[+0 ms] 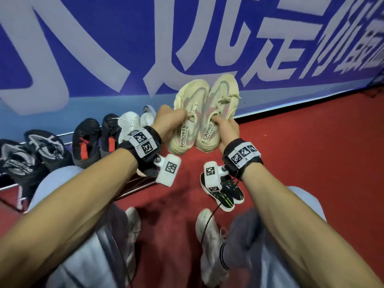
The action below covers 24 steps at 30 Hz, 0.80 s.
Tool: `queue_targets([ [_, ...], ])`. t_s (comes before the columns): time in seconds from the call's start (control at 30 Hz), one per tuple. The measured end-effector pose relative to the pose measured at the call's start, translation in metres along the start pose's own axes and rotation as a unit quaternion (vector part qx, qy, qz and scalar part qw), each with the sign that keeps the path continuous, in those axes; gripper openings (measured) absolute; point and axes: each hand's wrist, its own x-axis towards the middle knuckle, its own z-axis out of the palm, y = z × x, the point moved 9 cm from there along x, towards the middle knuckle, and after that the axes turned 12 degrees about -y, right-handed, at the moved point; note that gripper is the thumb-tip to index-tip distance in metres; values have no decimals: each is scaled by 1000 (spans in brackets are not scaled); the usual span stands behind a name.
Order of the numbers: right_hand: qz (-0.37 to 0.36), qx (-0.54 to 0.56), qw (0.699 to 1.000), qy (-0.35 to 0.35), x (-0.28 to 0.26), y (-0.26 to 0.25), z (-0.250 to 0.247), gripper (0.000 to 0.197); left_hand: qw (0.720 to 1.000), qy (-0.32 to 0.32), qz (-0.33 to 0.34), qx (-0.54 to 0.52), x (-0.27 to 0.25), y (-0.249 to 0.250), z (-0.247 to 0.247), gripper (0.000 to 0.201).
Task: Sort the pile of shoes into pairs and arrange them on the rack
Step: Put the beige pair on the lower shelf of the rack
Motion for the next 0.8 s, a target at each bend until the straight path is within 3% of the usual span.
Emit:
queue_targets([
  [0.13,62,76,994,-47,29,35,49,51,999,47,10,5,9,-2,-44,19],
  [0.23,82,49,989,-109,45,34,91,60,996,75,-2,-39,7,-12,-81,15],
  [0.3,78,37,987,-138,40,24,114,48,994,81,3,-68,-2,-20,-98,8],
  [0.43,81,21,976,-201,16,24,160,31,988,124,0,-90,-36,-54,-130,20],
  [0.57,94,-13,969,-229,-11,38,189,19,983,145,-29,-109,-68,-70,-156,10],
  [0.63,99,-7,968,-231,-13,48,201,31,983,144,-23,-114,-77,-64,-171,12],
  [0.73,118,10,966,-229,-5,69,225,68,986,144,-4,-81,-87,-62,-198,24],
  [0.8,150,10,955,-256,-4,93,254,72,987,154,-5,-54,-99,-83,-220,31],
])
